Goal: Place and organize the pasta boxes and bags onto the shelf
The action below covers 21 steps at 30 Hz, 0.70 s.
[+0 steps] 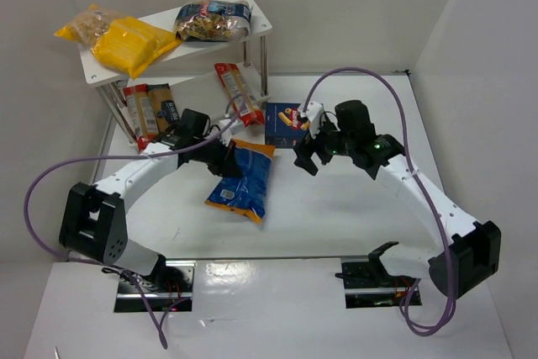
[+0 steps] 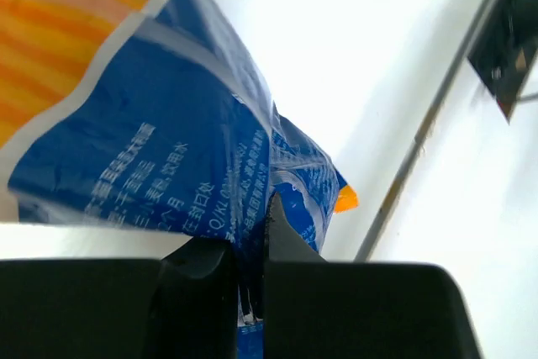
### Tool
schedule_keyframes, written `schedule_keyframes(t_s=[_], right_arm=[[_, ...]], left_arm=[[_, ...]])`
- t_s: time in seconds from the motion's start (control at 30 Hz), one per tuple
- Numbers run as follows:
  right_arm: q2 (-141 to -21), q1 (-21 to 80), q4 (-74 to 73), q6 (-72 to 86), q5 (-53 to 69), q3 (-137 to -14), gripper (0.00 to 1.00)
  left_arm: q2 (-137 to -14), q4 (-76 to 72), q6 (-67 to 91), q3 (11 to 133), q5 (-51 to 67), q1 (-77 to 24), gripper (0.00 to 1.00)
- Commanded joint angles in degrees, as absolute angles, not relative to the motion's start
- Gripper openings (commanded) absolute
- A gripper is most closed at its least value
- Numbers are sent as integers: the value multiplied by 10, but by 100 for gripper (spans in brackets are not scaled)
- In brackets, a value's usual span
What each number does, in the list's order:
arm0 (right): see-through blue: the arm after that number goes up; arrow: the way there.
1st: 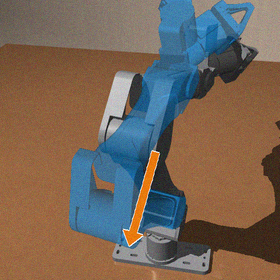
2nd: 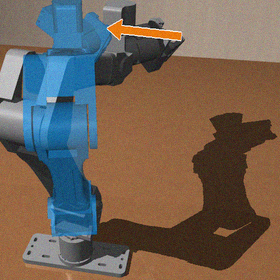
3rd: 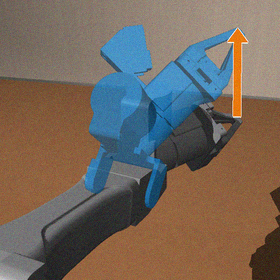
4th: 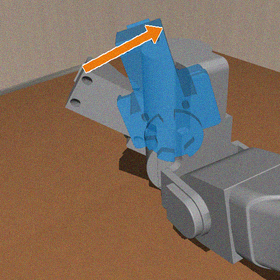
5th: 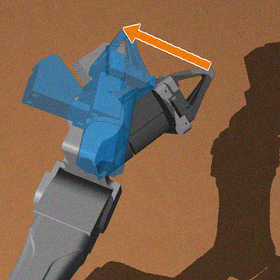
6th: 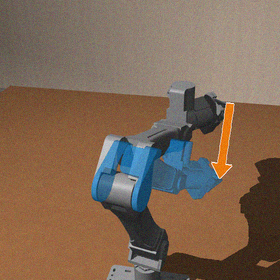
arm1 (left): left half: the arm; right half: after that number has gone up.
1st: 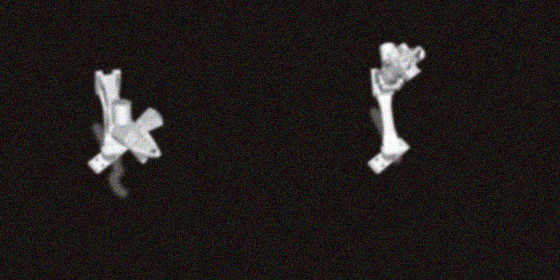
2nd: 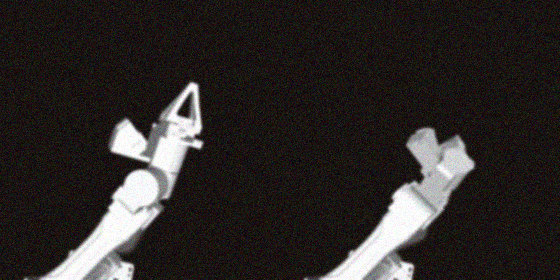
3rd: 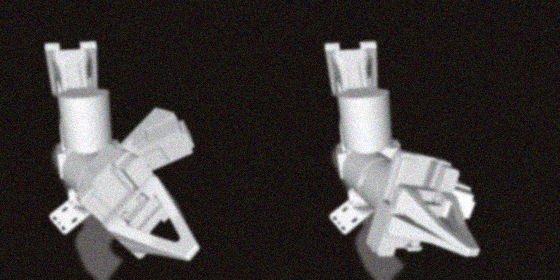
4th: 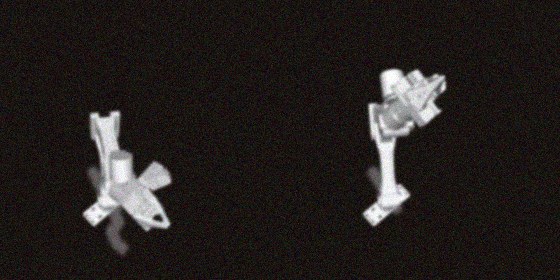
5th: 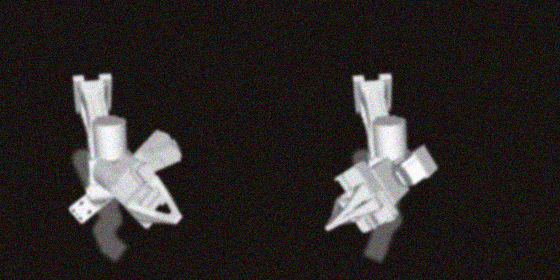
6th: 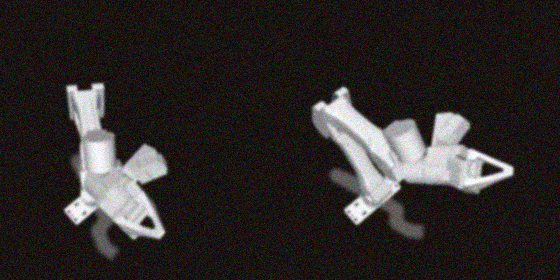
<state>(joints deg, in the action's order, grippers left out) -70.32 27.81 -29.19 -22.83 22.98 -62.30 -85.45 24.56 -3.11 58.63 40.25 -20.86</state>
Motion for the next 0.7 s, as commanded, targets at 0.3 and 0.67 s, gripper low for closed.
schedule_keyframes(t_s=[0.3, 0.67], right_arm=[[-617, 194, -266, -233, 249, -585, 96], [-612, 172, -250, -233, 254, -563, 96]], left_arm=[[-739, 162, 15, 598, 493, -75, 0], [-686, 129, 23, 605, 418, -51, 0]])
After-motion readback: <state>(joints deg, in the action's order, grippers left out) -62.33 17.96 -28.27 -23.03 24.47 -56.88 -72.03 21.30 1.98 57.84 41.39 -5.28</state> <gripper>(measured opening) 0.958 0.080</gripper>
